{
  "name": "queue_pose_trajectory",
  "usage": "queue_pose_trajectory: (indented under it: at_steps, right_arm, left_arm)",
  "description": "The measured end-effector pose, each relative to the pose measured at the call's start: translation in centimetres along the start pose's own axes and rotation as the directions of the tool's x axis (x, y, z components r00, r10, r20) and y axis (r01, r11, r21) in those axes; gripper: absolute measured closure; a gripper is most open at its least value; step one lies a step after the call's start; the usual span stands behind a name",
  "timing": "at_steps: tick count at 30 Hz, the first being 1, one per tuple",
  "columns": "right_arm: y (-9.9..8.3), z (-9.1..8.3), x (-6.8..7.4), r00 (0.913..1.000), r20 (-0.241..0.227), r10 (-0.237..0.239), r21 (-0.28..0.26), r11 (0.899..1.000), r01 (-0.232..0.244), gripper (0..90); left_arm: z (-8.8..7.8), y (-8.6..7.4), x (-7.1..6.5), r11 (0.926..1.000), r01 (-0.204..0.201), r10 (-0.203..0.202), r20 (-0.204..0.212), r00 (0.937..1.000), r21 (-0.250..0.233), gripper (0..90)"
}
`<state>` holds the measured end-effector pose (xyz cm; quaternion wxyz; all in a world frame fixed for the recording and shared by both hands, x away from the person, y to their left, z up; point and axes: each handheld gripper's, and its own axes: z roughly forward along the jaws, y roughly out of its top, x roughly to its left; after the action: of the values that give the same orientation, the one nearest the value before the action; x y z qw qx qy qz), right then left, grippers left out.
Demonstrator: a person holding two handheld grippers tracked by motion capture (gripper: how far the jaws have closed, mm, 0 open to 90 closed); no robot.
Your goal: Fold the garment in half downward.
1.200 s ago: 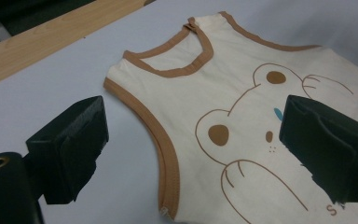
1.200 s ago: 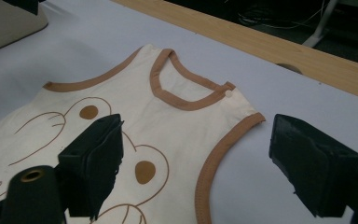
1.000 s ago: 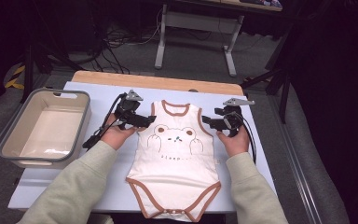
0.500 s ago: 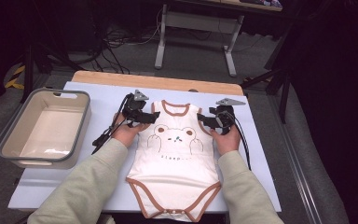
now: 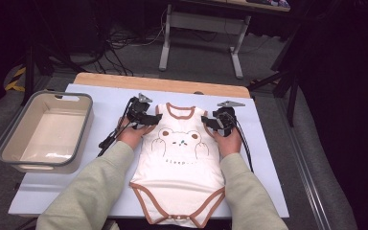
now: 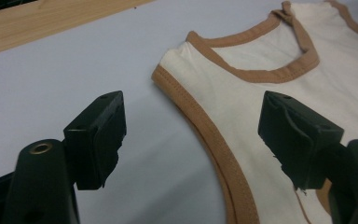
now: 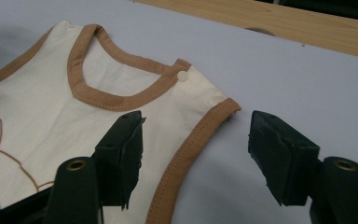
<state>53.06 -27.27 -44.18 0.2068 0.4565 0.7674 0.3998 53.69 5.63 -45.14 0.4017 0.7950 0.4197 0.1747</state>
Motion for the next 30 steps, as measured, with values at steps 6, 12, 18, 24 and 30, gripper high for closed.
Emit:
queue_pose_trajectory:
  at_steps: [6,12,18,24,30]
  right_arm:
    - [0.1,0.7,0.0,0.9999,0.017,-0.004,0.031,1.0,0.003,37.5]
    - [0.2,1.0,0.0,0.9996,0.027,-0.001,0.04,0.999,0.0,37.9]
    - [0.2,1.5,0.0,0.9993,0.035,0.009,0.06,0.998,-0.011,39.7]
    - [0.3,2.2,-0.1,0.9981,0.061,0.005,0.099,0.995,-0.011,42.5]
    - [0.6,2.6,-0.2,0.9971,0.076,-0.002,0.115,0.993,-0.007,43.5]
  left_arm:
    - [0.9,0.3,-0.2,0.9994,0.01,-0.009,-0.025,0.9996,0.034,24.7]
    - [1.4,0.6,-0.5,0.9985,0.012,-0.01,-0.038,0.9992,0.053,24.7]
    - [2.0,0.7,-0.4,0.9968,0.017,-0.013,-0.052,0.9986,0.078,25.8]
    - [2.4,0.8,-0.4,0.9937,0.026,-0.019,-0.062,0.9979,0.109,32.9]
    - [2.6,0.9,-0.4,0.9946,0.028,-0.021,-0.068,0.9975,0.1,37.3]
